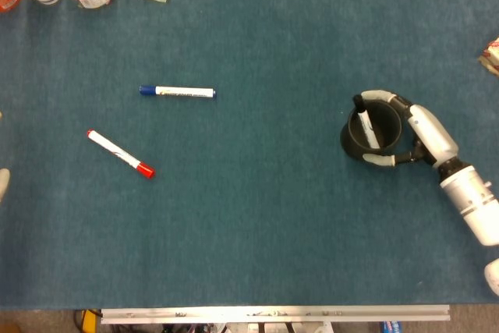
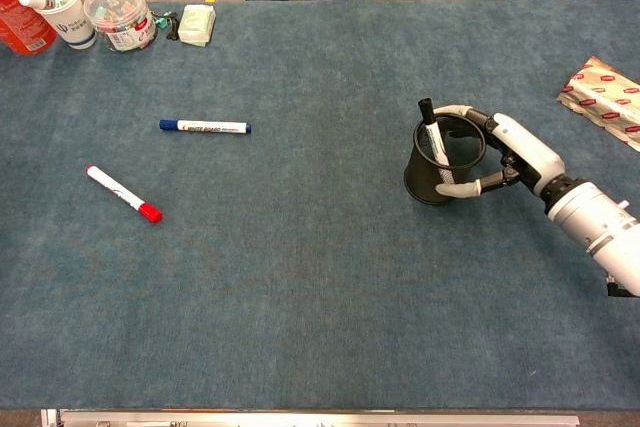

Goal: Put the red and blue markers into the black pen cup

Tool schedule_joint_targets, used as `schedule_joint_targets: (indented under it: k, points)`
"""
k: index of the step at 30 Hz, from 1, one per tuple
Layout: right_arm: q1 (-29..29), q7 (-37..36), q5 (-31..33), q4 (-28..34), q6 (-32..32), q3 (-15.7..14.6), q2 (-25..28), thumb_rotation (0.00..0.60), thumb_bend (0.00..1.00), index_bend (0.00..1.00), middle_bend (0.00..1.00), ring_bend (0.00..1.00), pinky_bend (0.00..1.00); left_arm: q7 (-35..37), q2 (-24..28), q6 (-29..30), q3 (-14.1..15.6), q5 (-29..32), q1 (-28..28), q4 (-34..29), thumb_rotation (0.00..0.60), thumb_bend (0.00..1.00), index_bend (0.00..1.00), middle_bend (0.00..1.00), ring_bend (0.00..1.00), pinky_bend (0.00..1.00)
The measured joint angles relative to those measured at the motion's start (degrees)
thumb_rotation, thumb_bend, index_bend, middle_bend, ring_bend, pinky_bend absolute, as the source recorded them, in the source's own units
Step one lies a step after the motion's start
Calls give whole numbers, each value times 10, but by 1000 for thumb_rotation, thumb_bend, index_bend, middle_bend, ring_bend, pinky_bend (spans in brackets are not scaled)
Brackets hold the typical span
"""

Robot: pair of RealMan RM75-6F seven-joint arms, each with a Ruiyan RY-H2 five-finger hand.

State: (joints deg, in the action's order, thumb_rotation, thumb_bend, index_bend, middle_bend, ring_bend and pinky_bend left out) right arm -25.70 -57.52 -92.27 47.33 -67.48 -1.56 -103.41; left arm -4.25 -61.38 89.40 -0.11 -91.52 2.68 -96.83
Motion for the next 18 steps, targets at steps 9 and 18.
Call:
schedule_joint_targets:
  k: [9, 18]
  points:
    - [-4, -22, 4, 1, -18, 10, -6, 600, 499, 422, 389, 277, 300, 1, 3, 0, -1, -2, 1, 0, 600, 306, 189, 86, 39, 33]
    - [-7, -40, 1, 21, -46, 19, 9, 600, 506, 446, 420, 325, 321, -3, 10, -4, -5, -3, 7, -7, 600, 306, 189, 87, 41, 33]
